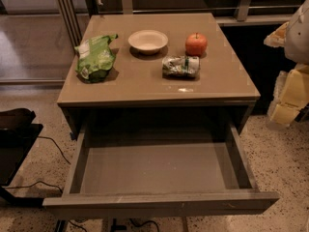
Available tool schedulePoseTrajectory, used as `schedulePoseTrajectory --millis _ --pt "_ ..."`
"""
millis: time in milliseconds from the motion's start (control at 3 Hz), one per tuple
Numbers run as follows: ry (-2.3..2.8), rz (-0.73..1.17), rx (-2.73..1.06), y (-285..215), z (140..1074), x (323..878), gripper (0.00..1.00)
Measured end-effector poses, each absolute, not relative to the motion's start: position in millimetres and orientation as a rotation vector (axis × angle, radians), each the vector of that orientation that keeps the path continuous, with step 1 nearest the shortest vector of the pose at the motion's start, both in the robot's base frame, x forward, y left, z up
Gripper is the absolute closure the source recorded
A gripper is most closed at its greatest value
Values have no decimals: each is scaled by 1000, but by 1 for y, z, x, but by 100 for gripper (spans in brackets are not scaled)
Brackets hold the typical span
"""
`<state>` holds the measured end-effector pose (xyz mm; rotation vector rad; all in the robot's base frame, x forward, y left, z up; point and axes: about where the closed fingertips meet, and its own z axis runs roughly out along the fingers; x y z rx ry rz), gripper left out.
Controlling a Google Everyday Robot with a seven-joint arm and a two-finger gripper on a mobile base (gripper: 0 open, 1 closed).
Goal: Close top drawer
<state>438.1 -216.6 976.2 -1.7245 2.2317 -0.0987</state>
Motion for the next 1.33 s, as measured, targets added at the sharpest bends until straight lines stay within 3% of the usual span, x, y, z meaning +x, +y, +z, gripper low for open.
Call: schedulePoseTrajectory --millis 1000,1333 --pt "2244 -48 -1656 -212 954 383 0" --pt "2227 -12 -1625 -209 927 353 19"
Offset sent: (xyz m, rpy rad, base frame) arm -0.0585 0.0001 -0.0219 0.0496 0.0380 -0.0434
